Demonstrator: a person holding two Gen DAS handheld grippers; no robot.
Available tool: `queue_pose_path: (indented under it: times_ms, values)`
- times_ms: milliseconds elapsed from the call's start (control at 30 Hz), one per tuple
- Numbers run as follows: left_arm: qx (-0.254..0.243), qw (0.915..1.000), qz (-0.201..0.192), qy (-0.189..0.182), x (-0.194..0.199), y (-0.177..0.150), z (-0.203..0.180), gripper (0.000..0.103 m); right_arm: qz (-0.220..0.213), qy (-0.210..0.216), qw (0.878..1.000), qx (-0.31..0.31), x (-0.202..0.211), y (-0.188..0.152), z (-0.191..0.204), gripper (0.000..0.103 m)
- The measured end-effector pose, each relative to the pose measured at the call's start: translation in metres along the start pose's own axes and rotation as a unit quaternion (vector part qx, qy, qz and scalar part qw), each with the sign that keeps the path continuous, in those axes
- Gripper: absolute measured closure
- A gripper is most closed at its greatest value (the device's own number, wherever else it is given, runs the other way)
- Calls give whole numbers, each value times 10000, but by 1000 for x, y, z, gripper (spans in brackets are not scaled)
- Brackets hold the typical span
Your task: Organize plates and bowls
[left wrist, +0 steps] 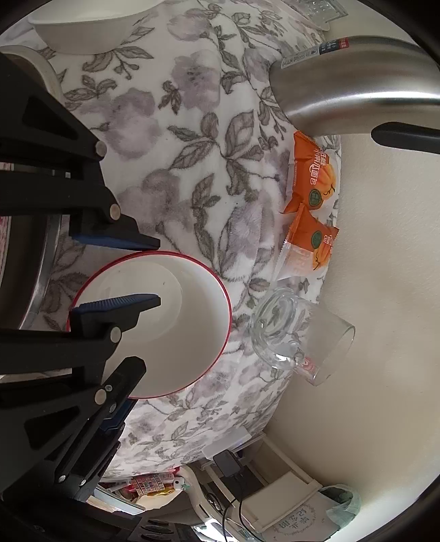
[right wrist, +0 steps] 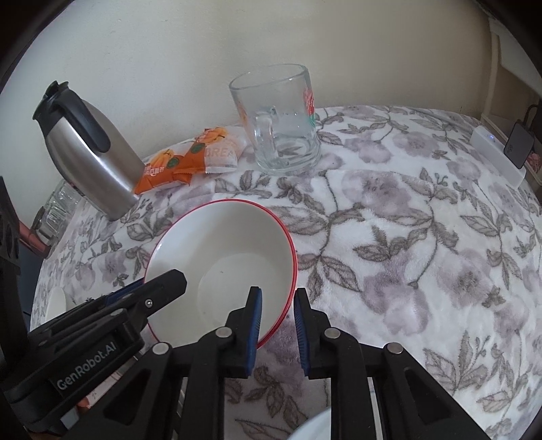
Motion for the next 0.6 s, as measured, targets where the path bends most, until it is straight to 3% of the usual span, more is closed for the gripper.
queue_pose_path:
  times_ms: [600]
  values:
    - [-338, 9981, -511, 58, 71, 0, -26, 76, -499, 45, 9986, 178, 72, 7, 11, 82]
Point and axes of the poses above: each gripper's, at about its wrist camera, not at the fingertips, and x roughly against the way its jaws point, z to its left, y to its top, the point moved 9 cm from there along -x, roughly the way its jaws point, and after that the axes turned 4 degrees about -x, right-handed, at the moved point
